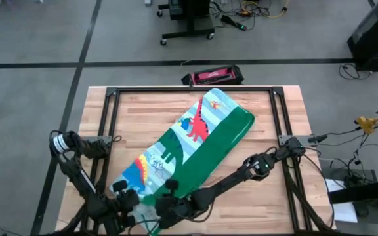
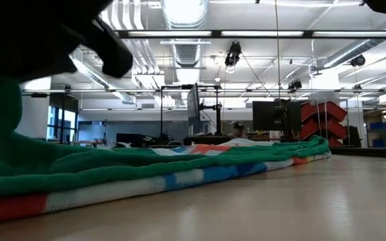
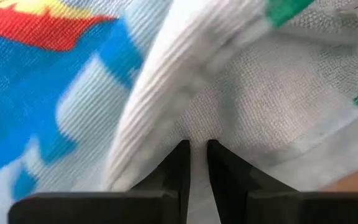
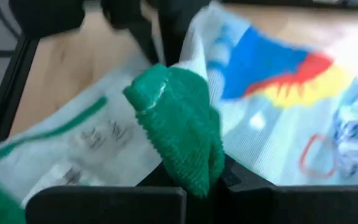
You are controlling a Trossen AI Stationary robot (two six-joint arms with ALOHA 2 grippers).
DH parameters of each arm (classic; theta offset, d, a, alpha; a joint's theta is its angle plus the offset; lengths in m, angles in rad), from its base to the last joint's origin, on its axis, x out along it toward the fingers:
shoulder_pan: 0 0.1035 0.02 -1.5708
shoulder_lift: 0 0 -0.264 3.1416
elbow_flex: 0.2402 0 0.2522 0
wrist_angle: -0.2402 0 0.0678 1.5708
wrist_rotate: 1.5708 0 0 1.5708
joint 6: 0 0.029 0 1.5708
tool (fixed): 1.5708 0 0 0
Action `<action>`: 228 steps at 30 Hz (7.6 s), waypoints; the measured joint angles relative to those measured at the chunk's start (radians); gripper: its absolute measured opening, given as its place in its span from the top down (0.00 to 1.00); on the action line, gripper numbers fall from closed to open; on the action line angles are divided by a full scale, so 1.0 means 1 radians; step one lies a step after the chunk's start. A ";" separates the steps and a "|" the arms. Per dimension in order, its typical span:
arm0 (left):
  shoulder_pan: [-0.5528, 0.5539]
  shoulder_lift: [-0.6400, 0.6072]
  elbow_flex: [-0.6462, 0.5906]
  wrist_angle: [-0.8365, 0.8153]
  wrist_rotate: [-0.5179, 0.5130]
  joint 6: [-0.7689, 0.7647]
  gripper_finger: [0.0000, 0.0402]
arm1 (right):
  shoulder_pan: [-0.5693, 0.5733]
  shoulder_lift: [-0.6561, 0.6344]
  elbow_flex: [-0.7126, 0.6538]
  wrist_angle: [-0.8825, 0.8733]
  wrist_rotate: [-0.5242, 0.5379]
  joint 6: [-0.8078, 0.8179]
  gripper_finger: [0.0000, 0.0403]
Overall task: Roll towel
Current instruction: Fold the multi-color dinosaur print towel, then roll the multi-color dinosaur print towel
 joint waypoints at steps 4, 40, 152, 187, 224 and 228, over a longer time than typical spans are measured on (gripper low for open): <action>0.001 -0.018 0.000 0.000 0.001 0.004 0.90 | -0.016 0.037 -0.007 -0.010 -0.054 0.037 1.00; -0.039 -0.086 0.045 0.147 -0.128 0.114 0.90 | -0.047 0.037 -0.013 -0.038 -0.057 0.070 1.00; -0.111 -0.199 -0.160 -0.002 0.210 -0.284 0.90 | 0.053 0.019 -0.003 -0.150 -0.215 0.041 0.94; -0.122 -0.207 -0.130 0.016 0.164 -0.266 0.90 | 0.025 -0.074 -0.048 -0.606 -0.174 0.187 1.00; -0.116 -0.222 -0.029 -0.122 0.255 0.243 0.44 | 0.122 0.074 -0.025 0.336 -0.290 -0.272 0.34; -0.100 -0.222 -0.047 -0.109 0.254 0.200 0.43 | 0.100 0.087 -0.025 0.307 -0.300 -0.280 0.31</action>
